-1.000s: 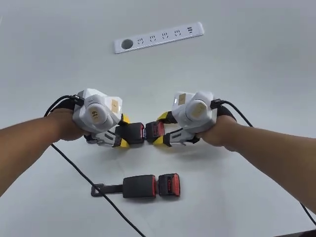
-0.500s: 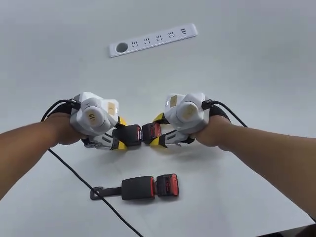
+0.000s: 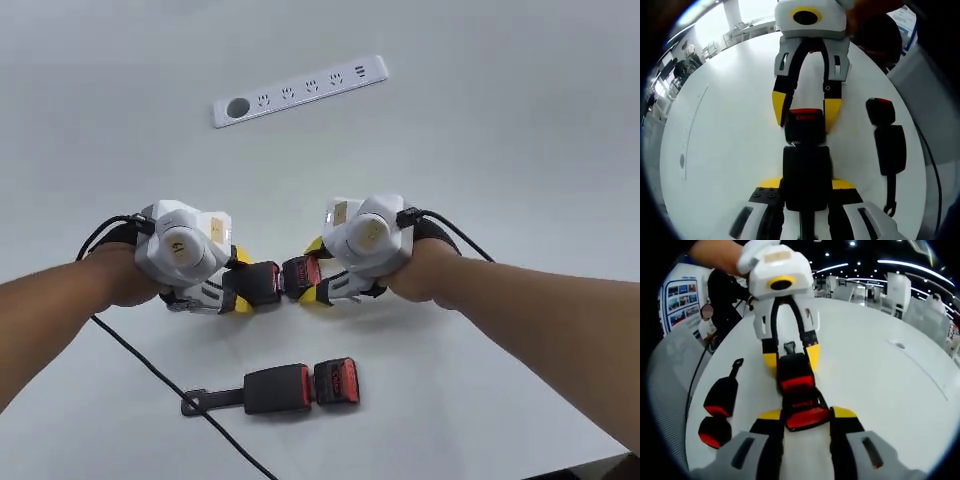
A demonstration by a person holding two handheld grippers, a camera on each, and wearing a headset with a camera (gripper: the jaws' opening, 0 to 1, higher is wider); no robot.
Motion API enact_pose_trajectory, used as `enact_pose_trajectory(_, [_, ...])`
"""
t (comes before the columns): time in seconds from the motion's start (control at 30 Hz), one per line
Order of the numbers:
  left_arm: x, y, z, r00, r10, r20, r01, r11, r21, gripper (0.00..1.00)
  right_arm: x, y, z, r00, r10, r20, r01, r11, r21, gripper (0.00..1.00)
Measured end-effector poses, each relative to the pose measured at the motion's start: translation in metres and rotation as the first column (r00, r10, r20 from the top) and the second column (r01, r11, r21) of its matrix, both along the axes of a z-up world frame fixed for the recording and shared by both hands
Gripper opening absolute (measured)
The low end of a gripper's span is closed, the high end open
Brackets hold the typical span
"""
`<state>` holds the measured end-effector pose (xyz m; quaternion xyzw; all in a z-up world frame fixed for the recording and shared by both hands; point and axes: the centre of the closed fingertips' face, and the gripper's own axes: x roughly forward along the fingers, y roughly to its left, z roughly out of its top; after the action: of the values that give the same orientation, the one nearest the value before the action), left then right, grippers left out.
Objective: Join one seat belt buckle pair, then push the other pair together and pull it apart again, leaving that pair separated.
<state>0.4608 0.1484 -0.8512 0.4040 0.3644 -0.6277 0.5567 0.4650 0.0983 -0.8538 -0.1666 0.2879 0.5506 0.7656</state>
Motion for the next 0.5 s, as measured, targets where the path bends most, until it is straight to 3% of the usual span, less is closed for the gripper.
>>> enact_pose_trajectory(0.5, [0.0004,0.0011,0.0001,1.0,0.013,-0.005,-0.013,1.0,-0.017,0.34,0.0004,-0.0002,-0.0001,1.0,-0.003,0.005,0.003,1.0,-0.006,0.35])
